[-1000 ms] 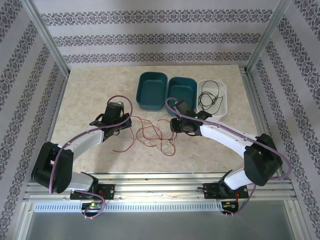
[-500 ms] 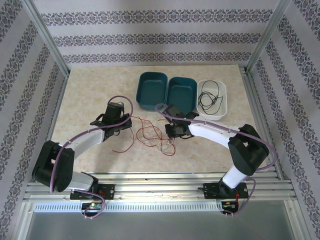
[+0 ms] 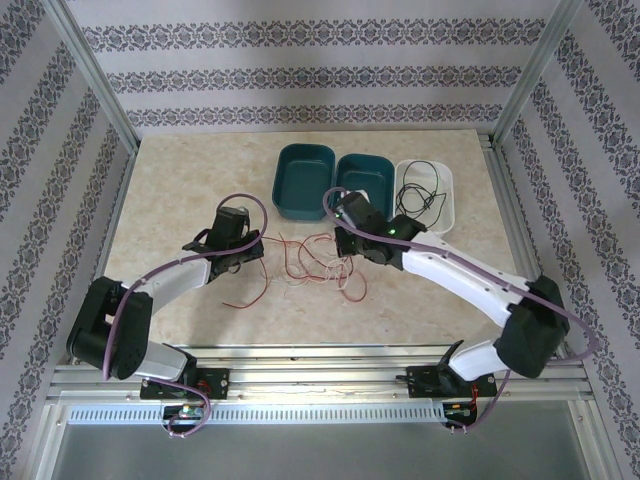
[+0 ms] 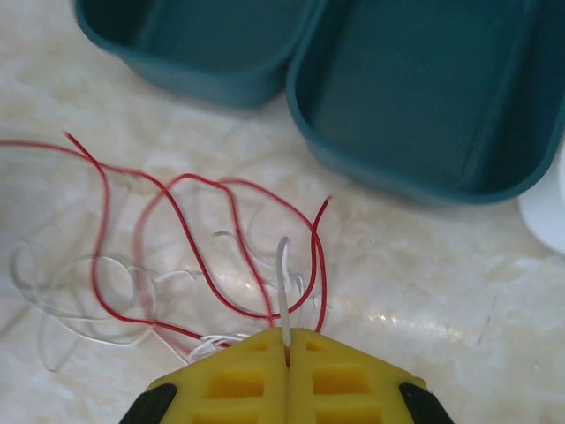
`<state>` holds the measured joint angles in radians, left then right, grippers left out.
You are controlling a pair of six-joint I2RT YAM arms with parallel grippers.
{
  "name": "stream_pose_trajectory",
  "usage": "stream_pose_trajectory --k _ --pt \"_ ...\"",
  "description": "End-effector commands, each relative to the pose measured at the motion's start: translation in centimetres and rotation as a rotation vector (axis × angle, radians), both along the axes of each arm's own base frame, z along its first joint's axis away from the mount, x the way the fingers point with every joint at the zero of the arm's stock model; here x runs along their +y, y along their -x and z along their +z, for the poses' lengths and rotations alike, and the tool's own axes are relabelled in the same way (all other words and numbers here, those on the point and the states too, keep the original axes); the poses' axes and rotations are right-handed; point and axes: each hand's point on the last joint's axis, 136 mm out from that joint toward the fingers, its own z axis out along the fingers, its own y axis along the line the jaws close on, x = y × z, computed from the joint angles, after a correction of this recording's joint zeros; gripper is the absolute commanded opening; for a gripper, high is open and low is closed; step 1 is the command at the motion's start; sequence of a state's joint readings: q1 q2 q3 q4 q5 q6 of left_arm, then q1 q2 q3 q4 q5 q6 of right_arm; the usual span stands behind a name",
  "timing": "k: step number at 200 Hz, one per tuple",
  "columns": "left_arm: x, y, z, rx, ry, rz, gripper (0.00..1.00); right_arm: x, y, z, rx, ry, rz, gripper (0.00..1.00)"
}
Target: Untangle the cables
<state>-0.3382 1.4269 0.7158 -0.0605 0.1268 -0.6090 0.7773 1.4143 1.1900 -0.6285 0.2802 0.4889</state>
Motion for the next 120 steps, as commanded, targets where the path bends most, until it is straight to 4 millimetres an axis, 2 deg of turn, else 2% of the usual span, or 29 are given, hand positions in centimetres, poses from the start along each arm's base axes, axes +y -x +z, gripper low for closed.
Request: stream_pose_trajectory --k 1,27,56,71,102,120 --pt "0.3 -0.1 -0.9 0.011 -0.002 0.005 0.00 -1.1 0.1 3.9 -0.102 0.021 0.000 0.00" --pt "0.4 0.0 -1.5 0.022 -0.005 0.009 0.00 -1.4 0.3 7.4 -0.184 -0.018 0.015 0.00" --pt "0.3 -0.1 -1.6 0.021 0.007 0.015 0.00 -1.5 0.7 10.3 -0.250 -0.054 0.032 0.00" --pt "0.1 -0.1 -1.4 0.014 0.020 0.008 0.09 -1.2 0.9 11.1 -0.267 -0.075 0.043 0.00" --pt "-0.3 -0.3 -0.6 -0.006 0.036 -0.008 0.20 -0.3 1.2 11.8 -0.275 -0.101 0.073 0.00" --pt "-0.5 -0.5 0.1 -0.024 0.044 -0.018 0.41 0.6 1.6 12.6 -0.292 -0.116 0.107 0.00"
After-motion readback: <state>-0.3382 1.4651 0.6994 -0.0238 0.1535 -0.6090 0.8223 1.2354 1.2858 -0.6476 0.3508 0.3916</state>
